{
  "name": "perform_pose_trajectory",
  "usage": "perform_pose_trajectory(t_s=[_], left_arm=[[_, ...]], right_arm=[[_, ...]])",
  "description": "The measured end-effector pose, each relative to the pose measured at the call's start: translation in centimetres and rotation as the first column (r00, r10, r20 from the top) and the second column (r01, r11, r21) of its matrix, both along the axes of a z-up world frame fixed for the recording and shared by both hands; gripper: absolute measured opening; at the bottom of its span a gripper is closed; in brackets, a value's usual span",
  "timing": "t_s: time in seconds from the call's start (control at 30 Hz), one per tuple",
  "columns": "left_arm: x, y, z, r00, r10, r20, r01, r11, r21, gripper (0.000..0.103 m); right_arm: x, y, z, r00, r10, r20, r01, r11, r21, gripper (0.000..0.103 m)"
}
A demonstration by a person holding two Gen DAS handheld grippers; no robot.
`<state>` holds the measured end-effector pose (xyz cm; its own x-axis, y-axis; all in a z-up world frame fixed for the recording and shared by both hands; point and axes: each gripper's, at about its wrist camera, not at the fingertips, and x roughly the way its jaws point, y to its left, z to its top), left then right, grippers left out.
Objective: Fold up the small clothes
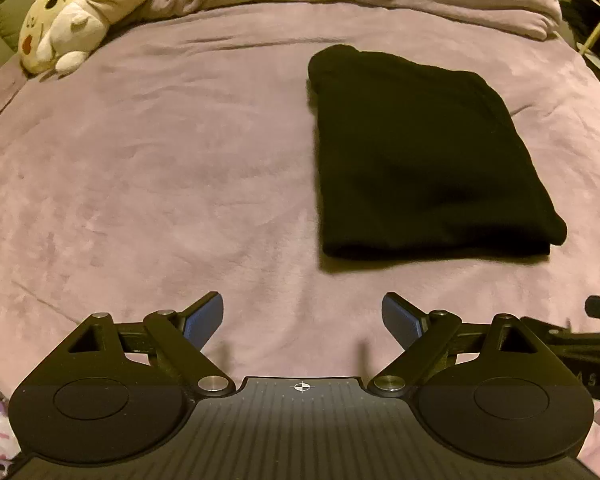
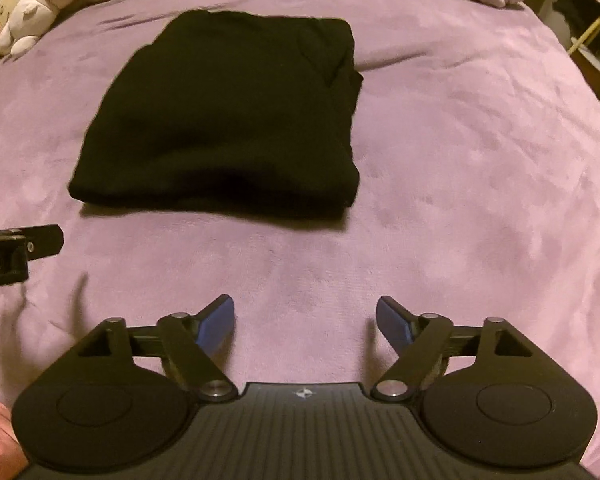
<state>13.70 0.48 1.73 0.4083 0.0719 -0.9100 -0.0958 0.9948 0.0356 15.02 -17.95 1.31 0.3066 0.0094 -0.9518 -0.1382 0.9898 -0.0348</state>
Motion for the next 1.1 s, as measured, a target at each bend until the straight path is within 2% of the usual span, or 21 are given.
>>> perform_pose_trajectory(t_s=[0.27,1.1], left_arm=[[-0.6,0.1,0.7,1.000,-0.018,0.003,0.018,1.000,0.018,0.091],[-1.1,0.3,1.3,0.999,-0.032,-0.003,0.032,0.999,0.026,0.091]], right_arm=[[-0.2,1.0,2.2,0.999,-0.010,0.031,0.010,1.000,-0.004,0.084],[-0.6,1.3,3.3,0.998,-0.044,0.052,0.044,0.999,-0.009,0.084]])
